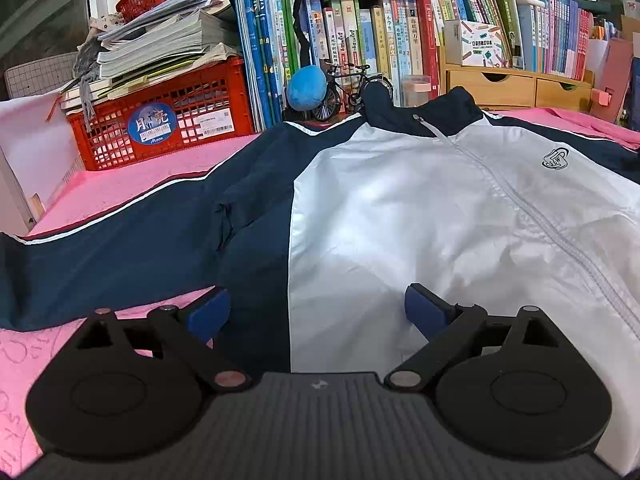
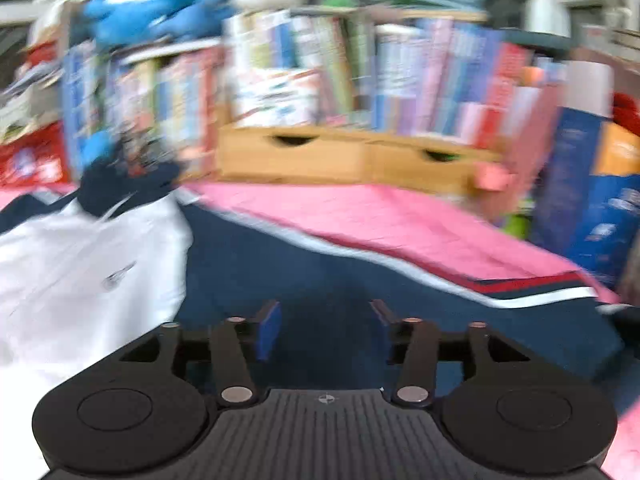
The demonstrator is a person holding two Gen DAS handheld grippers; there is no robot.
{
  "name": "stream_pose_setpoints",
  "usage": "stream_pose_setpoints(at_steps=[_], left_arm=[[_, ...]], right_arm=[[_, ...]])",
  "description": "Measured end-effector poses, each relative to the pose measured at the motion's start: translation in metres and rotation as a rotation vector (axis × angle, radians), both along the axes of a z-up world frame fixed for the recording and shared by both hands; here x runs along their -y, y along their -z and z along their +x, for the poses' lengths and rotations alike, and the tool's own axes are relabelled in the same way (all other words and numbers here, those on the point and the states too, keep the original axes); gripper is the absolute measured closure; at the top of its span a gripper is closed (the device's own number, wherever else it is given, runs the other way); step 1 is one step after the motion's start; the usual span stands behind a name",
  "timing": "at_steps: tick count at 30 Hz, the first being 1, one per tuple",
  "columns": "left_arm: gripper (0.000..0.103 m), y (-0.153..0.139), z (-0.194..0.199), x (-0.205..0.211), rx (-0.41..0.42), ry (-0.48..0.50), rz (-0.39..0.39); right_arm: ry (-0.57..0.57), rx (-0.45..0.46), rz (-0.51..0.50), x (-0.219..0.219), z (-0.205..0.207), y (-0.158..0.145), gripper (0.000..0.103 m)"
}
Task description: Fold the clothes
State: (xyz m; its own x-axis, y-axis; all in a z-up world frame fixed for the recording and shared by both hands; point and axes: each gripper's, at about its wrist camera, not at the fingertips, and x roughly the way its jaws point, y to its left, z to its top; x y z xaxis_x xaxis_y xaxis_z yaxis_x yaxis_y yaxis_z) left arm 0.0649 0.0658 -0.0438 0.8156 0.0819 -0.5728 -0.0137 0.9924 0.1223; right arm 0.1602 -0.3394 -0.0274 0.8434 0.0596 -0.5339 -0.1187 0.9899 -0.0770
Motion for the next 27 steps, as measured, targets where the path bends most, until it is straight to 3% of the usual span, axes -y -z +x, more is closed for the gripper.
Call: stream_pose_setpoints(at_steps=[5, 9, 12, 13, 17, 23, 24, 25, 26, 27], left_arm=[[0.007, -0.002, -0.004, -0.005, 0.008, -0.030, -0.020], [0.007, -0.021, -0.031, -0.039, 0.103, -0.146, -0.064], [0.006, -0.036, -0.048, -0.087, 0.197, -0.360, -0.037], [0.005, -0.039, -0.051, -0.109, 0.209, -0.471, -0.027], [0.005, -0.038, -0.052, -0.196, 0.187, -0.760, -0.145], [0.006, -0.018, -0.010, -0.285, 0.102, -0.876, -0.317], [0.008, -0.016, 0.000, -0.292, 0.094, -0.888, -0.309], [0.019, -0.013, 0.009, -0.298, 0.085, -0.900, -0.299], [0.049, -0.014, 0.019, -0.300, 0.077, -0.900, -0.258], [0.062, -0.014, 0.027, -0.301, 0.066, -0.889, -0.233]], right_arm=[[0.237, -0.086, -0.061, 0.010, 0.022, 0.015, 0.040], [0.187, 0.056, -0.215, -0.032, -0.012, -0.005, 0.038], [0.062, 0.138, -0.248, -0.072, -0.033, -0.023, 0.030], [0.014, 0.158, -0.244, -0.085, -0.038, -0.028, 0.026], [-0.169, 0.197, -0.236, -0.138, -0.051, -0.040, 0.023], [-0.352, 0.167, -0.242, -0.208, -0.058, -0.033, 0.023], [-0.367, 0.159, -0.239, -0.216, -0.061, -0.033, 0.023], [-0.379, 0.153, -0.233, -0.221, -0.061, -0.030, 0.023], [-0.388, 0.146, -0.225, -0.226, -0.061, -0.027, 0.023], [-0.396, 0.140, -0.221, -0.231, -0.062, -0.024, 0.023]])
